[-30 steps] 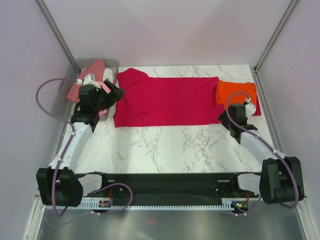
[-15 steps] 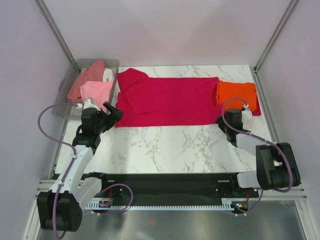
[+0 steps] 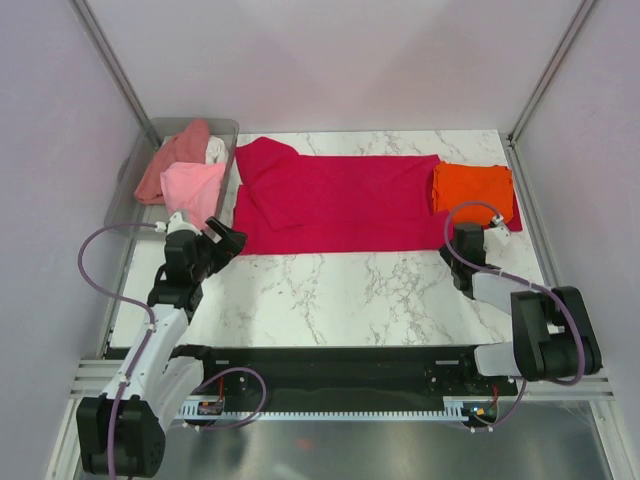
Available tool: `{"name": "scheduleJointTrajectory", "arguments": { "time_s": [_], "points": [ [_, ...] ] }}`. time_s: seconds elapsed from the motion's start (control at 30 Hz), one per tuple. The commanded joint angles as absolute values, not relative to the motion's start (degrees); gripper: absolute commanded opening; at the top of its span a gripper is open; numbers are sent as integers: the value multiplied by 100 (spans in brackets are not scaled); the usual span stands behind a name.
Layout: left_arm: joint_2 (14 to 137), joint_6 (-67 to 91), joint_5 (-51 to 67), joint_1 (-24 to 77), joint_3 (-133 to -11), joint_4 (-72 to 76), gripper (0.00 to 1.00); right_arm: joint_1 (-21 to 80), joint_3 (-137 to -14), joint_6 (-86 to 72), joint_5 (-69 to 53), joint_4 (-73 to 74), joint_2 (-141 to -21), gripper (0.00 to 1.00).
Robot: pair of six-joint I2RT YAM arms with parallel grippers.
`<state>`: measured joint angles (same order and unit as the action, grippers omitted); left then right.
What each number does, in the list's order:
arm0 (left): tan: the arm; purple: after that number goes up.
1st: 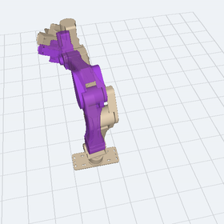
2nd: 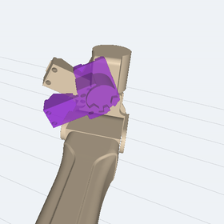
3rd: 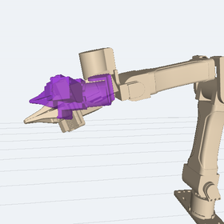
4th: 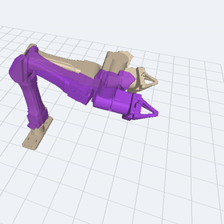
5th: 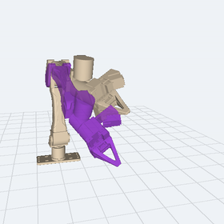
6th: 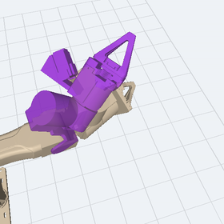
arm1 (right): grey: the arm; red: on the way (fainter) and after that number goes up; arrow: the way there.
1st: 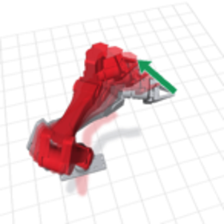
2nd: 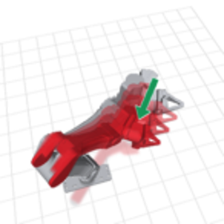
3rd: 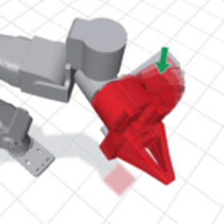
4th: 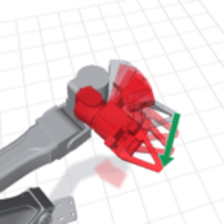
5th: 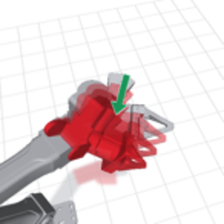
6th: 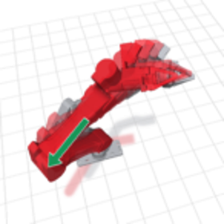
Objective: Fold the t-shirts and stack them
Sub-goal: Fold the tshirt
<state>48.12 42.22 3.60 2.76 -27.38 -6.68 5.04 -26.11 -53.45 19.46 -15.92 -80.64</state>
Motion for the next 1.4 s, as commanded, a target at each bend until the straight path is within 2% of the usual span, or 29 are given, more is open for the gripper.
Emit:
{"name": "scheduleJointTrajectory", "arguments": {
  "time_s": [0.0,0.33,0.5,0.7,0.73,0.87,1.03,1.27,1.37],
  "points": [
    [4615,4281,246,290,-2549,-474,97,501,-2338,-5431,2478,-1311,-7210,0],
    [4465,4517,458,413,-1996,-545,97,492,-1855,-5370,2733,289,-5696,0],
    [4737,4701,431,545,-1820,-168,91,483,-1609,-5379,2769,141,-5589,0],
    [5466,5227,343,650,-1618,947,86,492,-1582,-5282,2742,44,-5581,0],
    [5545,5343,351,668,-1504,1167,83,492,-1556,-5282,2733,44,-5564,0],
    [5941,5774,-315,1149,-1389,2063,81,492,-1494,-5282,2733,-95,-5493,0],
    [6696,6055,-1254,1704,-1651,2373,77,492,-1485,-5309,2768,-114,-5493,0],
    [7672,6152,-1819,1749,-1933,2715,73,492,-1433,-5387,2830,-114,-5388,0],
    [7970,6135,-1968,1705,-2056,2848,65,492,-1424,-5396,2856,-114,-5335,0]
  ]
}}
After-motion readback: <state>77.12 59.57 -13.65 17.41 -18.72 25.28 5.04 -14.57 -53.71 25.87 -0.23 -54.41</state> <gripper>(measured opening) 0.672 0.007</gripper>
